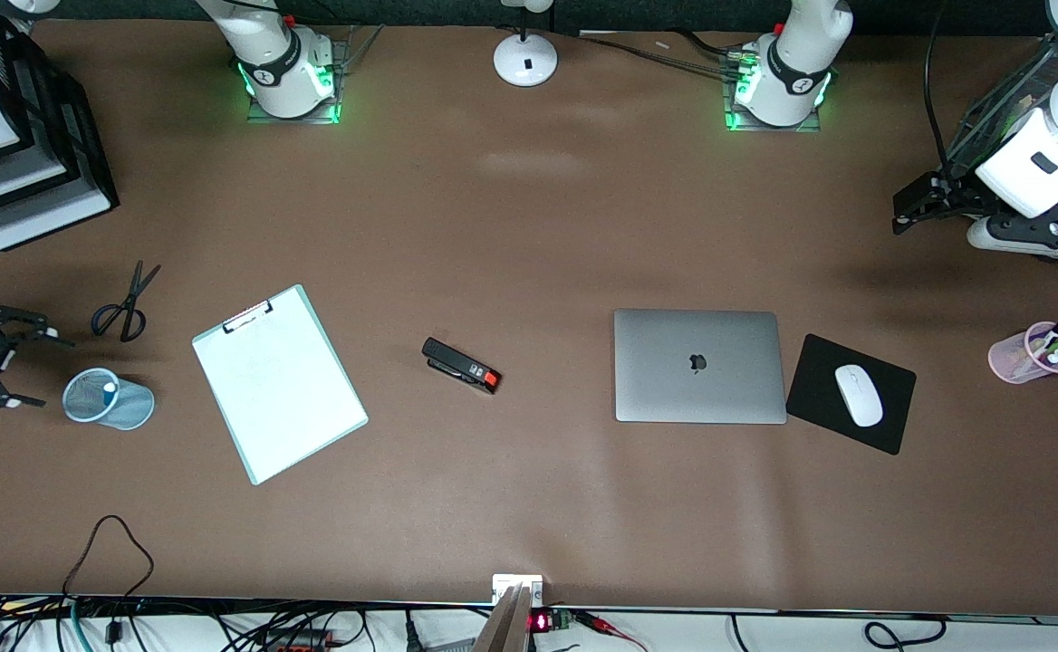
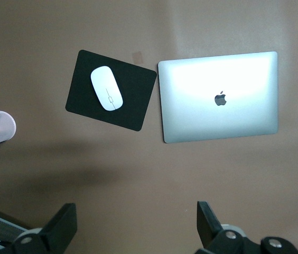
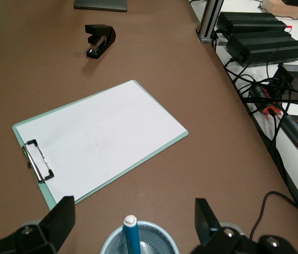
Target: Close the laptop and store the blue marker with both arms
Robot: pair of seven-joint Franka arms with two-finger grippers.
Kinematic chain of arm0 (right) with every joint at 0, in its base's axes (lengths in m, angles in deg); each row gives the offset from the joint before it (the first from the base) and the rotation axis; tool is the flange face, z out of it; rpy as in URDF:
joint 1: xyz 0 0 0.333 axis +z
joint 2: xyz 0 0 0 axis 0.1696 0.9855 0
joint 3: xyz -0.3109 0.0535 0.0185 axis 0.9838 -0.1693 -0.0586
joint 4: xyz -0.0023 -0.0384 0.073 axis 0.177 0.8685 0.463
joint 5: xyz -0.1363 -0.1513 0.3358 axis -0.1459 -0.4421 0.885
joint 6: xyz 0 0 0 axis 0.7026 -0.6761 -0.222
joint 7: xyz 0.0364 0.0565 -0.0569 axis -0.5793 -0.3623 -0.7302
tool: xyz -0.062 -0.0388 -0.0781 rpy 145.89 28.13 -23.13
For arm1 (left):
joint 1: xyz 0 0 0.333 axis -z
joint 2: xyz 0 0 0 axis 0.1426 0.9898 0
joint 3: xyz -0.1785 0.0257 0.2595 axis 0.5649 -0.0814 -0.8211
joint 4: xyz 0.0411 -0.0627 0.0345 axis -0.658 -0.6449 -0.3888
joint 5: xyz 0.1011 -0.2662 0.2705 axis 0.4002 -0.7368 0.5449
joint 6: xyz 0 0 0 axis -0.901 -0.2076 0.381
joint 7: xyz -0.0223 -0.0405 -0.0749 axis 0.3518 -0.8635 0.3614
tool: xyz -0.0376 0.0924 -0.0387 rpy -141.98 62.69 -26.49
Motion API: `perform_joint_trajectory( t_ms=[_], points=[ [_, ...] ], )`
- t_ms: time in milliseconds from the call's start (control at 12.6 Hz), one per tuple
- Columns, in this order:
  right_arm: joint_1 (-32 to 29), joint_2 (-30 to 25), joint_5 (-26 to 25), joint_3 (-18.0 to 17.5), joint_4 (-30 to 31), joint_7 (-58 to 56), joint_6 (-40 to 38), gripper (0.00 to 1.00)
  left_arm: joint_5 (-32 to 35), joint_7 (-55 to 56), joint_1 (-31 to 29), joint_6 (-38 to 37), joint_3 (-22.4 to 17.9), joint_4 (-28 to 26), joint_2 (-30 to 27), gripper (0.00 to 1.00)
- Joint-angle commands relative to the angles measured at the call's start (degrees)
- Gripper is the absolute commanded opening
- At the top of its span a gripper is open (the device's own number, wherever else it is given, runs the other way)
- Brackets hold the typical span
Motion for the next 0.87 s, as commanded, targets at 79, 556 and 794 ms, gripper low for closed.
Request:
perform_joint_trajectory(
  t_ms=[79, 556, 794],
  points=[
    [0.5, -6.3, -4.9, -0.7, 0.8, 9.6, -3.2, 1.00, 1.0, -1.0, -1.0, -0.4, 0.9, 0.1, -0.3, 1.00],
    [4.0, -13.1, -15.5, -0.8, 0.8, 30.1, -3.9, 1.00, 1.0, -1.0, -1.0, -0.4, 0.9, 0.1, -0.3, 1.00],
    [8.0, -16.0, -19.7, -0.8, 0.8, 40.9, -3.9, 1.00, 1.0, -1.0, -1.0, -0.4, 0.9, 0.1, -0.3, 1.00]
  ],
)
